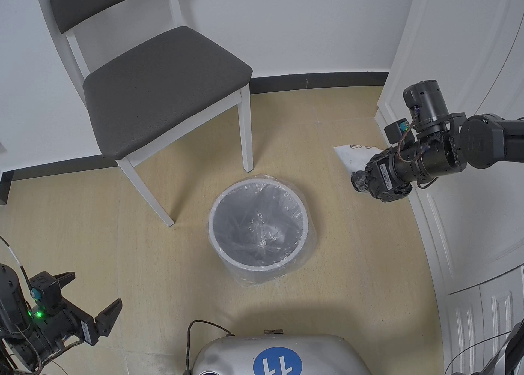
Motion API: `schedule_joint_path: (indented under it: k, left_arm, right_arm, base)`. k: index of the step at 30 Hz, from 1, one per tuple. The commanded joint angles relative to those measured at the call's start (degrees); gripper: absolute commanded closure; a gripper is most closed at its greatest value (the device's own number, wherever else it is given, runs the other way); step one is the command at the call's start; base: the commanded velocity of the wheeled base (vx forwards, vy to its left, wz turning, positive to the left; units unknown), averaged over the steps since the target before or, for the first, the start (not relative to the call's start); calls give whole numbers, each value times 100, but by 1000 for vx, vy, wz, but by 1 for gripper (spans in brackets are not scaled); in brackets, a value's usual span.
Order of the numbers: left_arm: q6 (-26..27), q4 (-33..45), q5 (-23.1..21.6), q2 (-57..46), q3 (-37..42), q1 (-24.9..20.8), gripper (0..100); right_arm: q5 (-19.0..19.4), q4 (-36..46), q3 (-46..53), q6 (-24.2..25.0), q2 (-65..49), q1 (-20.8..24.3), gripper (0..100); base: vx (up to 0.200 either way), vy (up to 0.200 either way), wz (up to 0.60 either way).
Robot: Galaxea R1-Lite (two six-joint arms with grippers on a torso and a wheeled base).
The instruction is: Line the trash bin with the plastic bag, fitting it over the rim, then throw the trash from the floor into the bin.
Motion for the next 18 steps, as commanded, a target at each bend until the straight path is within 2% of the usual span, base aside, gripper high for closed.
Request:
schedule_joint_path:
  k: [1,2,4,12,18]
  left_arm:
    - [17,-5,2,-25,10,23,0]
    - [17,-5,2,-25,10,23,0]
    - [17,-5,2,-113,-8,23,0]
    - [290,21,10,-403,28,32,0]
    - [369,83,2,-544,28,111,0]
  right_arm:
    - [28,-9,-200,-403,-177,435,100]
    - [28,-9,-200,-403,-177,435,100]
    - [28,17,-410,-491,-80,734,100]
    - [36,26,-920,-491,465,1446,100]
    - [45,52,-1483,-491,1133,1788,100]
  base:
    - [0,0,0]
    - [0,0,0]
    - [0,0,0]
    - [0,0,0]
    - [0,0,0]
